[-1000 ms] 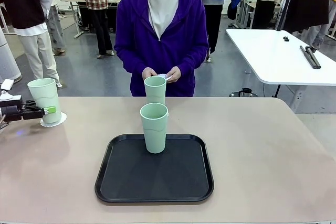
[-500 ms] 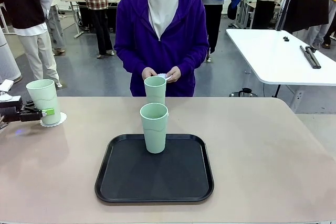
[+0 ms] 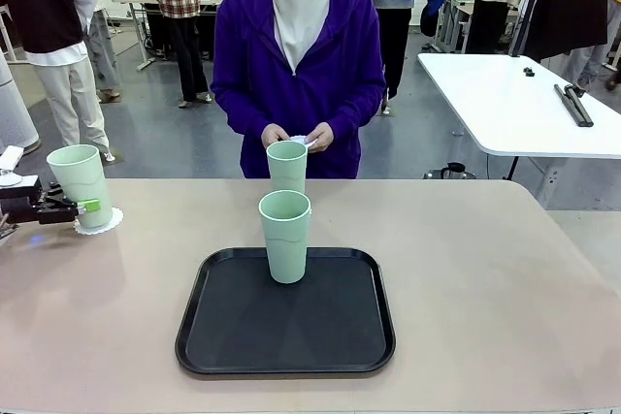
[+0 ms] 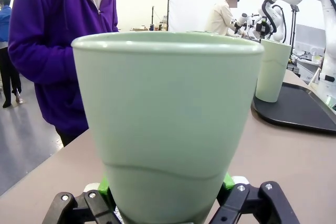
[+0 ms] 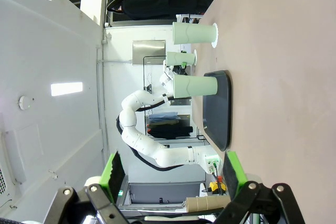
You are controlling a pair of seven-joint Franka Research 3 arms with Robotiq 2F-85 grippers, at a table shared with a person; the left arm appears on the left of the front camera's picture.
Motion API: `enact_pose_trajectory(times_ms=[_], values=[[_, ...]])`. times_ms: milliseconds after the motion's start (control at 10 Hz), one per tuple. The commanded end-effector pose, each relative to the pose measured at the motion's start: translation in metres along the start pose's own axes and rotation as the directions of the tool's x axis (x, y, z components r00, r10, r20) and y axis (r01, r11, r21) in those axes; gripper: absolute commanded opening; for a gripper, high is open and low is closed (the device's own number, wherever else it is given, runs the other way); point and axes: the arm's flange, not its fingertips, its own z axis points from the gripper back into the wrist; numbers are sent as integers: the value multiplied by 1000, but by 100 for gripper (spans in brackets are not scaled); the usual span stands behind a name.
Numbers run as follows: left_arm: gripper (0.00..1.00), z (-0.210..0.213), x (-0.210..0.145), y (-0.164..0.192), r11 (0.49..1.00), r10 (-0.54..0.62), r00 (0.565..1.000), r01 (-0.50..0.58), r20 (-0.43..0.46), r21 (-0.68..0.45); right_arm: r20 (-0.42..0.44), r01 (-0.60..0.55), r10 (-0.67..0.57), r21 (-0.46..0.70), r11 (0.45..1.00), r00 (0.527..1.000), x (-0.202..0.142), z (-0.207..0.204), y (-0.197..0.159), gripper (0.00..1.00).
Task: Place coasters on the table and set cups on them.
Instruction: Take one Reusable plastic cup from the Flat Tray and place it on a coaster set by the human.
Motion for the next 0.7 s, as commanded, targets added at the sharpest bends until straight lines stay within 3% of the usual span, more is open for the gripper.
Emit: enact_pose_trajectory(times_ms=[0, 600], values=[[83, 2, -4, 6, 1000, -2, 1000, 3, 26, -10, -2, 0, 0, 4, 1000, 1000, 0, 0, 1, 100], [83, 2, -17, 14, 1000, 1, 1000, -1, 21, -15, -2, 0, 0, 4, 1000, 1000, 0, 0, 1, 100]])
